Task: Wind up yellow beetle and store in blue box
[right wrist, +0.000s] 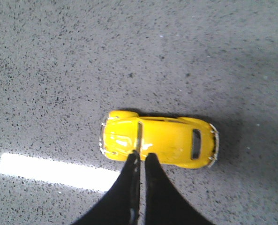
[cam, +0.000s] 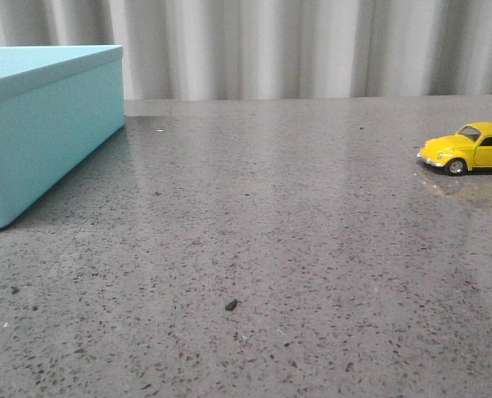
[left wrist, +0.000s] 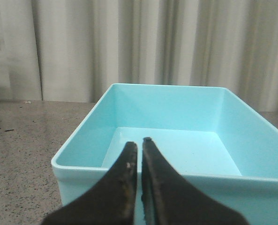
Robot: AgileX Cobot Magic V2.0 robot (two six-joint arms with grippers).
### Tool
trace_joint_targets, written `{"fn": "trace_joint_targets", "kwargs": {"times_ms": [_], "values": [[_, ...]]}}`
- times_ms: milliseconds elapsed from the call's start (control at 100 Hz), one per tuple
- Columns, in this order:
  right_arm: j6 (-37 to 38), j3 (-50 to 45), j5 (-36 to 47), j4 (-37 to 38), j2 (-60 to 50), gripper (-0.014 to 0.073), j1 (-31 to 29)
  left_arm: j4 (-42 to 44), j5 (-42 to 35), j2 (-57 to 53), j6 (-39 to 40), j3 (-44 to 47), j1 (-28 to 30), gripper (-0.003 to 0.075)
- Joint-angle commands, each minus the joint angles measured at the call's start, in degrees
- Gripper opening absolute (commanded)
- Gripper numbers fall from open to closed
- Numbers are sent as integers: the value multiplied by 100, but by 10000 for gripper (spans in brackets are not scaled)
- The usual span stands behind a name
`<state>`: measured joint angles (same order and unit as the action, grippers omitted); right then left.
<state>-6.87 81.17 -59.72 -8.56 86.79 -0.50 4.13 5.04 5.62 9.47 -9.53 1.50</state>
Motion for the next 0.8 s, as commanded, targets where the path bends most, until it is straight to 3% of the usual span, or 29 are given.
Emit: {"fn": "trace_joint_targets", "kwargs": {"times_ms": [0, 200, 790], "values": [[-30, 341, 36, -37, 71, -60, 41, -1, -467, 118, 7, -169, 11, -21], [189, 607, -470, 40, 536, -60, 41, -1, -467, 118, 7, -169, 11, -21], [342, 665, -547, 307, 925, -60, 41, -1, -467, 118, 7, -169, 11, -21]]}}
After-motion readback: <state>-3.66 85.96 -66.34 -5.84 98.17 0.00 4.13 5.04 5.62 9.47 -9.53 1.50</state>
